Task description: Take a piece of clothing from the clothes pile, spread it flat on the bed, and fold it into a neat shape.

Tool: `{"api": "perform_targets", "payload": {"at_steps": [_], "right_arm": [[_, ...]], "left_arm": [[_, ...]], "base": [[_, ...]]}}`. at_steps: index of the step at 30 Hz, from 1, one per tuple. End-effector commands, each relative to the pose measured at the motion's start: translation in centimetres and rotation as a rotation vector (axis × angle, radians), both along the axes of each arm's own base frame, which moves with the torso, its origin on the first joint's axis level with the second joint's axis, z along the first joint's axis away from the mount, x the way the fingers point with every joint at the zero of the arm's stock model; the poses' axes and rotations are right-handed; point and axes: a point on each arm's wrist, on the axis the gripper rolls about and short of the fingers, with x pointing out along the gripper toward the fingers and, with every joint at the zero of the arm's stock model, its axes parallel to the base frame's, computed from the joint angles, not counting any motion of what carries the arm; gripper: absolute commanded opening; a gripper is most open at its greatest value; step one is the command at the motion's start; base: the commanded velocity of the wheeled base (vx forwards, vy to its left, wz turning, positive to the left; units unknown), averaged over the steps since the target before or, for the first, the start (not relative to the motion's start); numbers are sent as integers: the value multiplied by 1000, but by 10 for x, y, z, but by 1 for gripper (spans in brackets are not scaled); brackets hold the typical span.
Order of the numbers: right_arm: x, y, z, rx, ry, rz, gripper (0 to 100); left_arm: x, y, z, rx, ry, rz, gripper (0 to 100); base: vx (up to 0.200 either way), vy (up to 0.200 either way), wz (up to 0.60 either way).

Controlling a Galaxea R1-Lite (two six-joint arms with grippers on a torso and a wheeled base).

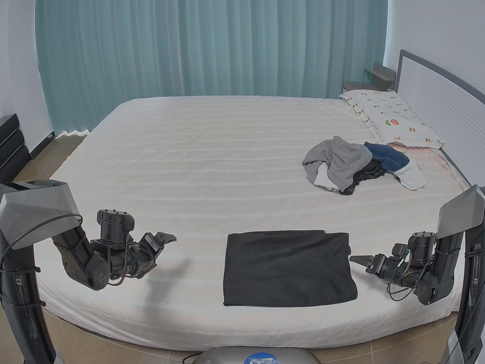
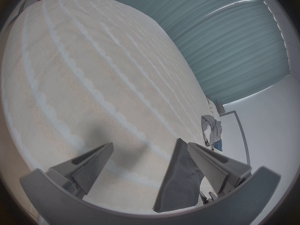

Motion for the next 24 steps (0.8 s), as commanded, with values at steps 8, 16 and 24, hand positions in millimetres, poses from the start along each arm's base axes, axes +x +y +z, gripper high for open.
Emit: {"api": "perform_targets", "payload": {"at_steps": [8,16,24], "right_arm": [[12,-8,4,135,8,-14,100],[13,-8,3,143,12,-14,100],[13,-7,2,144,14,-14,100]], "left_arm": [[-1,-6,0,10,-1,-5,100],[-4,-16,0,30,-1,-6,100],[-2,-19,1,25,-3,-16,100]], "base": [[0,0,0],[-75,0,0],[0,0,0]]}}
